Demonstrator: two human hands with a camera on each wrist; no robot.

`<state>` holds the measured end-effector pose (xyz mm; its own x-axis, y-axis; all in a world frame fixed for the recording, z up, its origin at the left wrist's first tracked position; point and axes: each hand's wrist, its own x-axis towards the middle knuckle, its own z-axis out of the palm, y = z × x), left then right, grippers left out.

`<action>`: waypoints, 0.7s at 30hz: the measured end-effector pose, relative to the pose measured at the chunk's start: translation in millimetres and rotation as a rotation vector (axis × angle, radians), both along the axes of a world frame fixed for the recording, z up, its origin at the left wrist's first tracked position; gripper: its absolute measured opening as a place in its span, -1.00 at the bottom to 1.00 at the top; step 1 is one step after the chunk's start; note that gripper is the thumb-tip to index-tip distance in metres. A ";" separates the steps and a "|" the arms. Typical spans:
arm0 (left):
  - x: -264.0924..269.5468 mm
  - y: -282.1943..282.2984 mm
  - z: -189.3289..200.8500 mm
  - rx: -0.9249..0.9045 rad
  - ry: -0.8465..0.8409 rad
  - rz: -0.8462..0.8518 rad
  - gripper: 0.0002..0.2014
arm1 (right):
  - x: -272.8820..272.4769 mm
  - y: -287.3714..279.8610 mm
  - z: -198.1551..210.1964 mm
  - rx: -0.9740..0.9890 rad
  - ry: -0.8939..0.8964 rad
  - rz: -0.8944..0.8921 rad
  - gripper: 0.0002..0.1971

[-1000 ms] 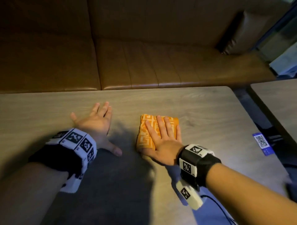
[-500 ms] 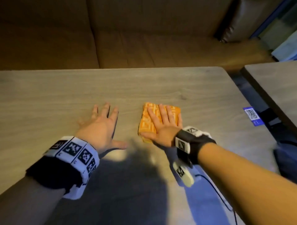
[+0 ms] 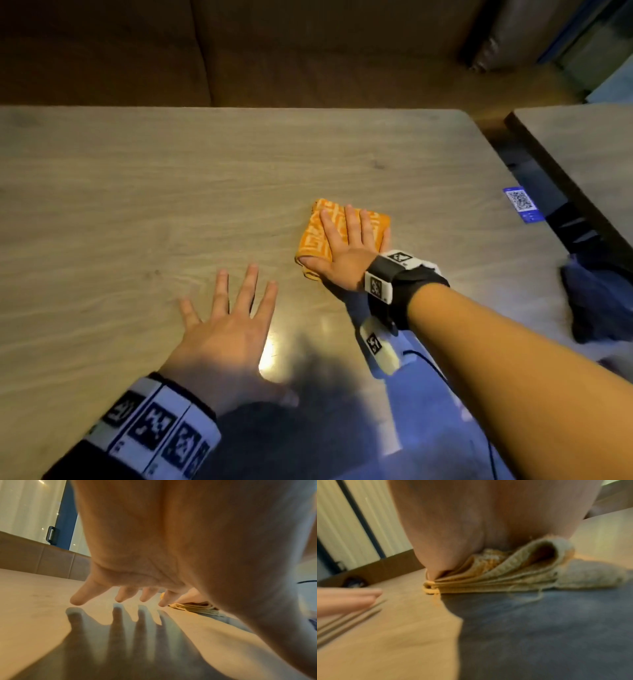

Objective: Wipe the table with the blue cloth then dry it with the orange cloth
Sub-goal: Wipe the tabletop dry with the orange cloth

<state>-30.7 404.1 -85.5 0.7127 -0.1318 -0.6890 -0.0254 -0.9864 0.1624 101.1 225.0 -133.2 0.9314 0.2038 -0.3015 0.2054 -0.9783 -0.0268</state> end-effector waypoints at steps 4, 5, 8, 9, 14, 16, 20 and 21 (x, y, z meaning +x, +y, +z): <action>-40.1 -10.9 1.2 0.014 0.081 -0.044 0.59 | -61.0 -9.7 4.4 -0.011 0.024 0.135 -0.03; -49.3 -12.8 0.3 0.015 0.093 -0.069 0.61 | -87.7 -20.3 7.5 -0.009 0.026 0.223 -0.02; -65.6 -20.7 -2.5 0.027 0.110 -0.106 0.65 | -106.9 -45.1 10.9 -0.035 0.074 0.297 0.00; -67.4 -22.8 -1.7 0.032 0.113 -0.105 0.66 | -93.6 -43.6 11.5 -0.028 0.080 0.265 0.02; -68.8 -27.0 -3.0 0.059 0.098 -0.088 0.67 | -78.8 -14.8 0.8 0.028 0.035 0.029 -0.08; -67.8 -27.3 -2.4 0.065 0.120 -0.083 0.67 | -126.5 -29.2 2.7 0.042 -0.008 0.149 -0.08; -66.2 -29.8 -5.2 0.085 0.121 -0.080 0.67 | -214.2 -75.7 2.3 0.078 -0.059 0.319 -0.10; -67.1 -30.0 -5.8 0.084 0.124 -0.078 0.67 | -218.7 -83.0 1.6 0.076 -0.061 0.323 -0.11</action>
